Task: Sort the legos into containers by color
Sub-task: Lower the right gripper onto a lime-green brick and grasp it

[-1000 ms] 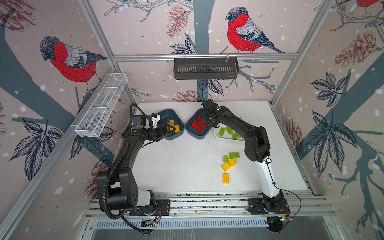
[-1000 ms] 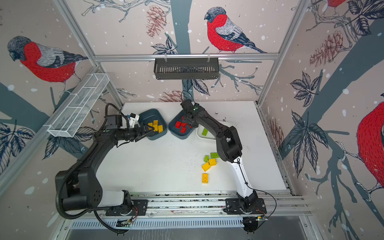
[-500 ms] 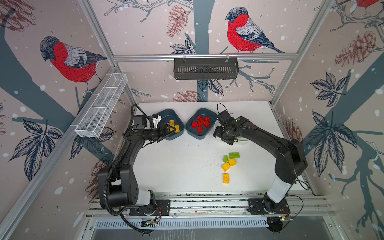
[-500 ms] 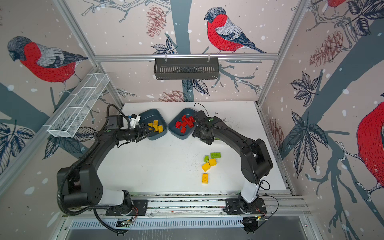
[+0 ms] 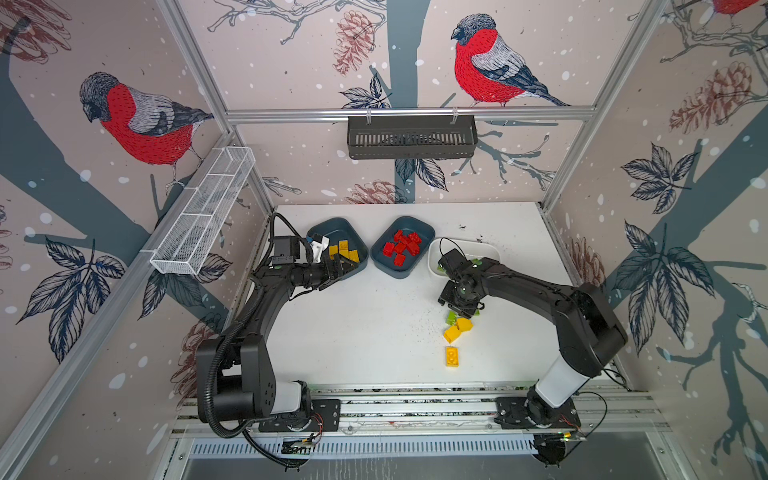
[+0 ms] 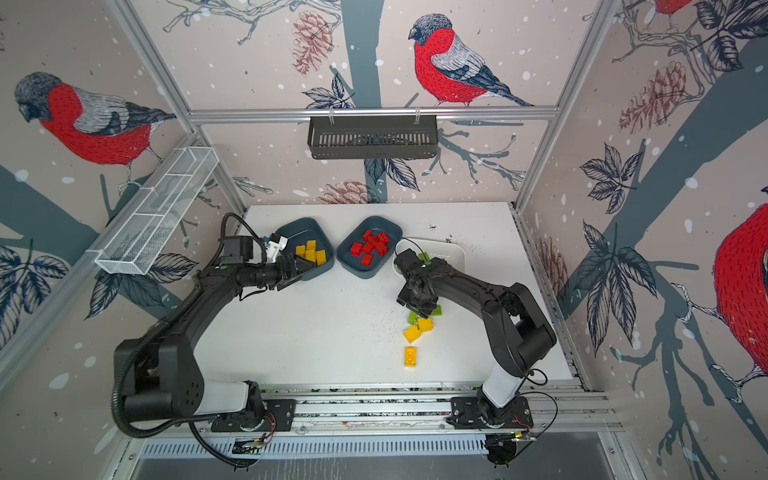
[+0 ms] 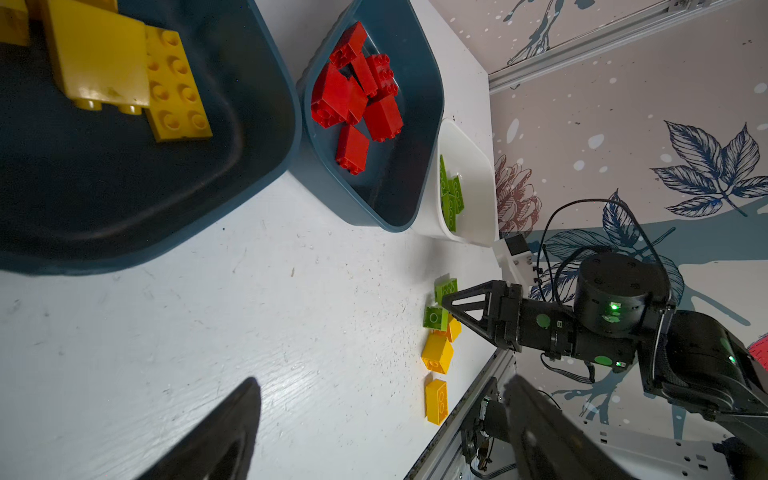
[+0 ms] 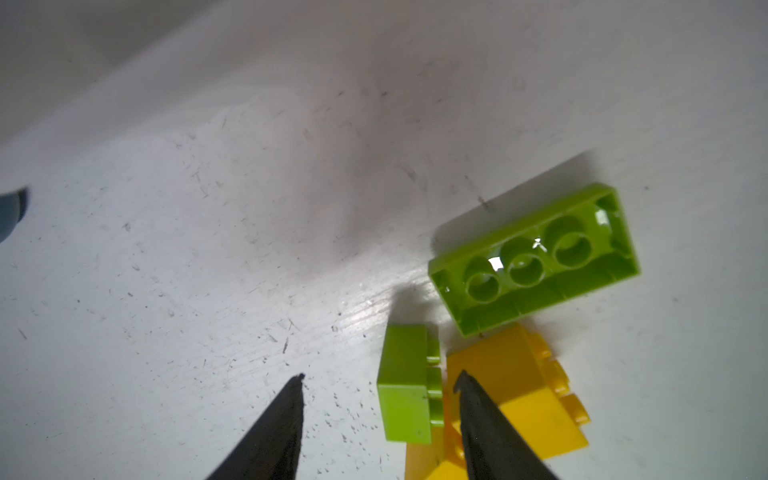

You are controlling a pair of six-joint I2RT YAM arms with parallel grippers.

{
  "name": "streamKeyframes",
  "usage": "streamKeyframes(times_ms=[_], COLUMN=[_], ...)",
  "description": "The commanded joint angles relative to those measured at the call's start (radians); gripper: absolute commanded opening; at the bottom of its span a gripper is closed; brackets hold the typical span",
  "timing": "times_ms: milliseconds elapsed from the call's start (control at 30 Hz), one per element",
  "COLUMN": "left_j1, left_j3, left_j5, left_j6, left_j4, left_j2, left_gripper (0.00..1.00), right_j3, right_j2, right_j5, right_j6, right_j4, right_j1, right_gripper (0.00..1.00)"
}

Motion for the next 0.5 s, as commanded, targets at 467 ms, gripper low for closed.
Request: streamKeyframes(times_ms=[467], left_j1=[-0.001], left_j3=[-0.078], left_j5=[0.000], left_j6=[0.000], left_j4=[0.029], left_j2=[-0.046], left_gripper=[0.91], right_j3=[-0.082], right_j2=[0.025], right_j5=[-0.014], right_j6=[-0.004], right_j4=[0.044], right_j1=[0.040], right_gripper=[0.47])
